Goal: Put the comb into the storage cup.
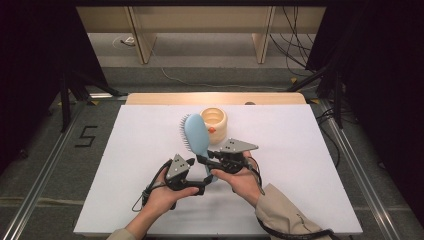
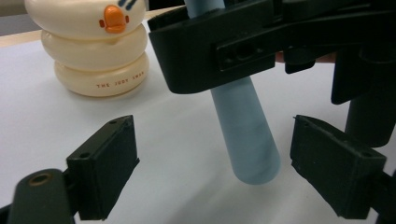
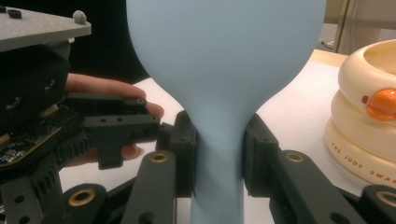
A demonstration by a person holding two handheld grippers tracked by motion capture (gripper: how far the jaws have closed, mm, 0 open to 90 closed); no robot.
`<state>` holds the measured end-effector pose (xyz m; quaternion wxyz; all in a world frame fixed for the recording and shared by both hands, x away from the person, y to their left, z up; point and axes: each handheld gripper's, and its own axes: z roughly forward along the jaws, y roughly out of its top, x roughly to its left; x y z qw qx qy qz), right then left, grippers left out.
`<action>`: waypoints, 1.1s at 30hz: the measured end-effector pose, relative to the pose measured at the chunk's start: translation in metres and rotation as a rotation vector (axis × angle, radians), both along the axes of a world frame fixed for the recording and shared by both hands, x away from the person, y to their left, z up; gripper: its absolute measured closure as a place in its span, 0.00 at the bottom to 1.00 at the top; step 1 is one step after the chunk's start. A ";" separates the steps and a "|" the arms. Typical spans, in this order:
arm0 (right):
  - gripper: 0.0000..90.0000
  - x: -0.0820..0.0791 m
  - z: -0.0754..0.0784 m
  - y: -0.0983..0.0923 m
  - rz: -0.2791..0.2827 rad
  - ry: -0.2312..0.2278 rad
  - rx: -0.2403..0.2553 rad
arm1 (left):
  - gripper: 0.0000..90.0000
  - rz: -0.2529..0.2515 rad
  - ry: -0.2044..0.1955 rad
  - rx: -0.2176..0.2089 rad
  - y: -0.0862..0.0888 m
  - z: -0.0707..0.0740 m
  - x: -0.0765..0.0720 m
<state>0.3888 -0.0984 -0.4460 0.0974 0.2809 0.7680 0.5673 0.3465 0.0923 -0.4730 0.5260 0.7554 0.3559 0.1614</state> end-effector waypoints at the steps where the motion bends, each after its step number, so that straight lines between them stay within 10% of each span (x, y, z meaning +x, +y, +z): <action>1: 0.78 0.000 0.000 0.000 0.000 0.000 0.001 | 0.17 -0.001 0.002 -0.006 -0.001 0.000 0.000; 33: 0.78 0.000 0.000 0.000 -0.011 -0.018 0.012 | 0.21 -0.007 -0.014 -0.015 -0.010 -0.004 0.006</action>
